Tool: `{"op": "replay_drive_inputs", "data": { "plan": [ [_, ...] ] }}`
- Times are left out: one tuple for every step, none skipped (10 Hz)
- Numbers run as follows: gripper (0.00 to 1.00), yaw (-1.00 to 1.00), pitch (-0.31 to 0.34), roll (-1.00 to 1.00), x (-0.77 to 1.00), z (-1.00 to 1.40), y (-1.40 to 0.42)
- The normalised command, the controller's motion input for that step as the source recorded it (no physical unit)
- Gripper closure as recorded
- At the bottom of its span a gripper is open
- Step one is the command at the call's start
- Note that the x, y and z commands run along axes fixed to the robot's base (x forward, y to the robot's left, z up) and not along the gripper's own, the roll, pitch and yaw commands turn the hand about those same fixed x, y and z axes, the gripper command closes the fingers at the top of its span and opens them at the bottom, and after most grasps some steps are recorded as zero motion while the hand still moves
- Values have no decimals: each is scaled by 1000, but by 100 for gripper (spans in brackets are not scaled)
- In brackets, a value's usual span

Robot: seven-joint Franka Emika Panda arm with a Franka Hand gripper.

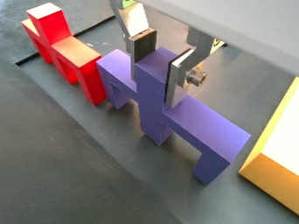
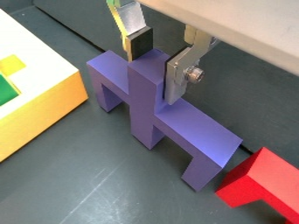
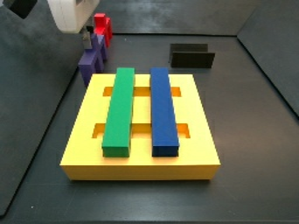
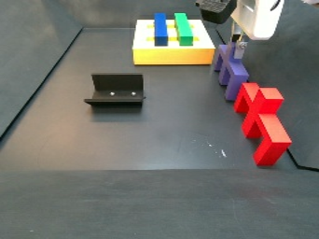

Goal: Pick up the purple object. Move up. Move to above the board. Insert the purple object.
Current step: Pick up the purple object.

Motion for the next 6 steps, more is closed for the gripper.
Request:
{"op": "replay_drive_inputs", "data": {
  "plan": [
    [100, 0, 0, 0, 0, 0, 0],
    [100, 0, 0, 0, 0, 0, 0],
    [100, 0, 0, 0, 0, 0, 0],
    [100, 0, 0, 0, 0, 0, 0],
    [100, 0, 0, 0, 0, 0, 0],
    [100, 0, 0, 0, 0, 0, 0]
  ]
}}
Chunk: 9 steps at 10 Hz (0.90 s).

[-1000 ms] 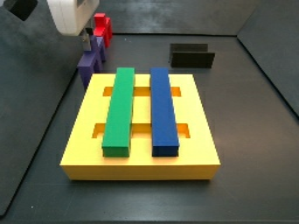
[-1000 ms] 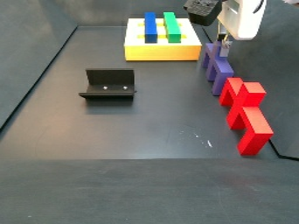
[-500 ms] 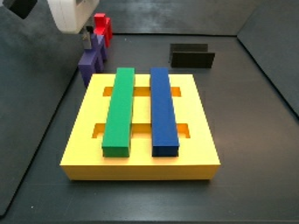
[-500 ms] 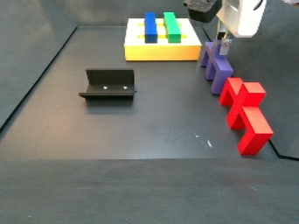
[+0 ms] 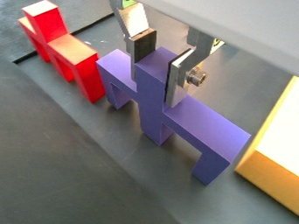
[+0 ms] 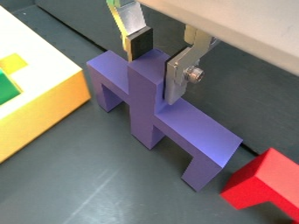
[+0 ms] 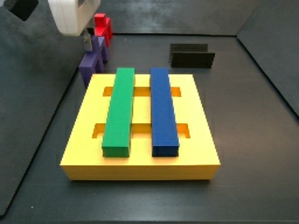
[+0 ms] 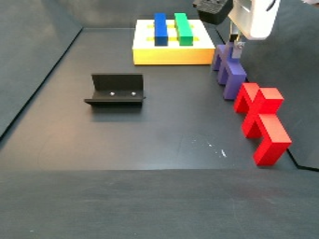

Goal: Pick up the purple object. Move up. Move to above the board. Insert the purple object.
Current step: Pick up the purple object, then move up, then move to above the board.

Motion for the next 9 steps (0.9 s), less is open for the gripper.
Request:
{"op": "replay_drive_inputs", "data": {
  "plan": [
    [100, 0, 0, 0, 0, 0, 0],
    [100, 0, 0, 0, 0, 0, 0],
    [100, 0, 0, 0, 0, 833, 0],
    [100, -26, 14, -8, 1, 779, 46],
    [100, -27, 27, -23, -22, 652, 41],
    [100, -20, 21, -60, -14, 374, 9],
    [100, 0, 0, 0, 0, 1400, 0],
    [100, 5, 38, -2, -23, 1400, -1],
    [100, -3, 51, -17, -65, 1400, -8]
  ]
}}
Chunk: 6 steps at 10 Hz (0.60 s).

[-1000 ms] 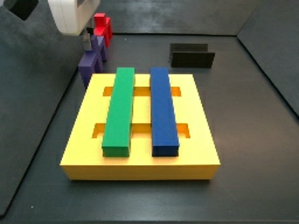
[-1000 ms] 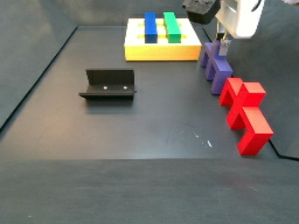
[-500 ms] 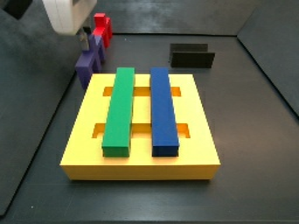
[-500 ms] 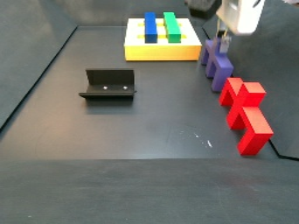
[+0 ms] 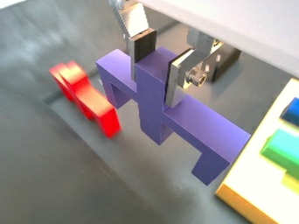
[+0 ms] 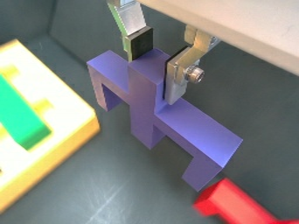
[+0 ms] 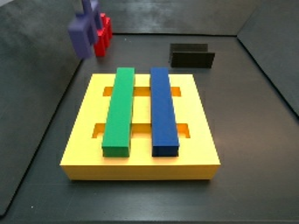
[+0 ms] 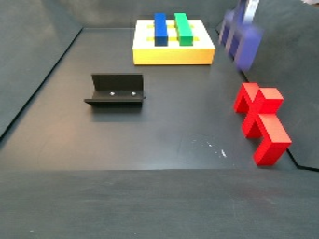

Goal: Pick up the purple object. Move up. Move to above the board. Insert the purple object.
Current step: Move to above the board.

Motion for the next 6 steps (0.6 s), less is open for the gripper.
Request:
{"op": "replay_drive_inputs", "data": {
  "plan": [
    [100, -4, 6, -54, -69, 1400, -4],
    [100, -5, 40, -47, 22, 1400, -1],
    [100, -9, 118, -50, 47, 582, -4],
    [100, -12, 105, -50, 64, 209, 3],
    [100, 1000, 40, -26, 1269, 297, -1400],
    [100, 1000, 41, -19, 1256, 290, -1400]
  ]
}}
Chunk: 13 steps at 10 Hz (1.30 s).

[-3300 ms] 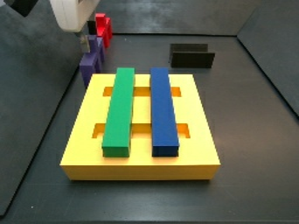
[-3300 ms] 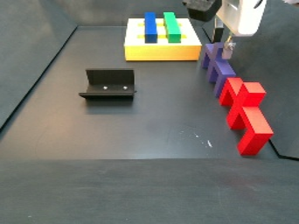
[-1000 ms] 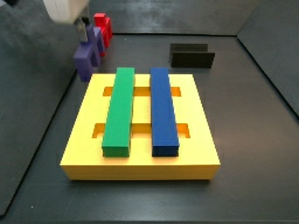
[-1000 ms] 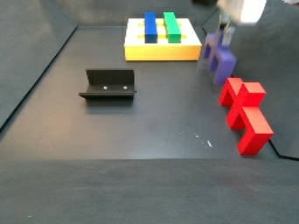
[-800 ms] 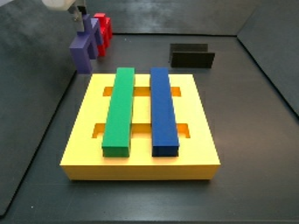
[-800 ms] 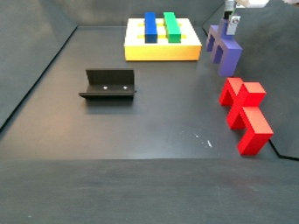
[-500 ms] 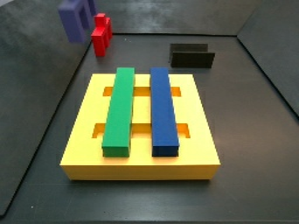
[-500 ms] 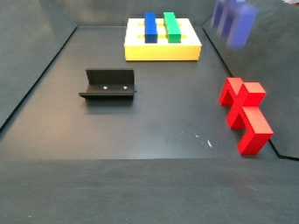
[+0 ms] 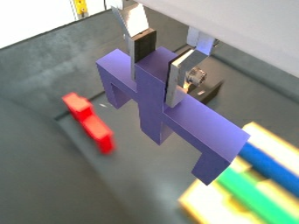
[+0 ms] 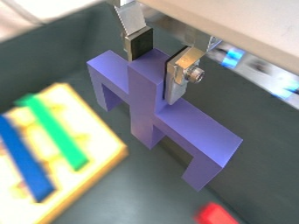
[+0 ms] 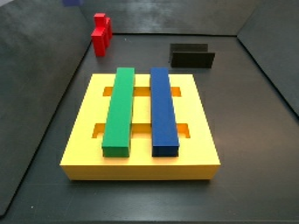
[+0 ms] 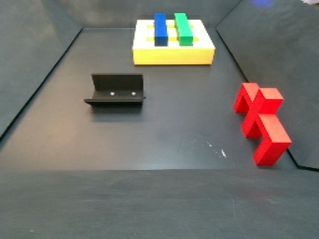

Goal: Pick up the purple object. Move up. Move to above the board. Insert the purple object.
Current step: Move to above the board.

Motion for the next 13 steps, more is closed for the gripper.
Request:
{"op": "replay_drive_inputs", "data": {
  "plan": [
    [100, 1000, 63, -6, 1352, 238, -1400],
    [100, 1000, 63, -17, 1400, 275, -1374],
    [100, 1000, 64, -9, 1339, 310, -1400],
    [100, 1000, 66, -1, 778, 197, -828],
    [100, 1000, 70, -2, 377, 90, -351],
    [100, 1000, 65, -4, 250, 72, -235],
    [100, 1000, 62, -3, 115, 48, -133],
    [100, 1000, 64, -1, 100, 36, -112],
    [100, 1000, 72, -1, 104, 23, -71],
    [100, 1000, 79, 1, 99, 13, -57],
    [100, 1000, 90, 3, 83, 11, -42],
    [100, 1000, 97, 6, 68, 19, -35],
    [100, 1000, 111, 8, 59, 22, -31]
  ]
}}
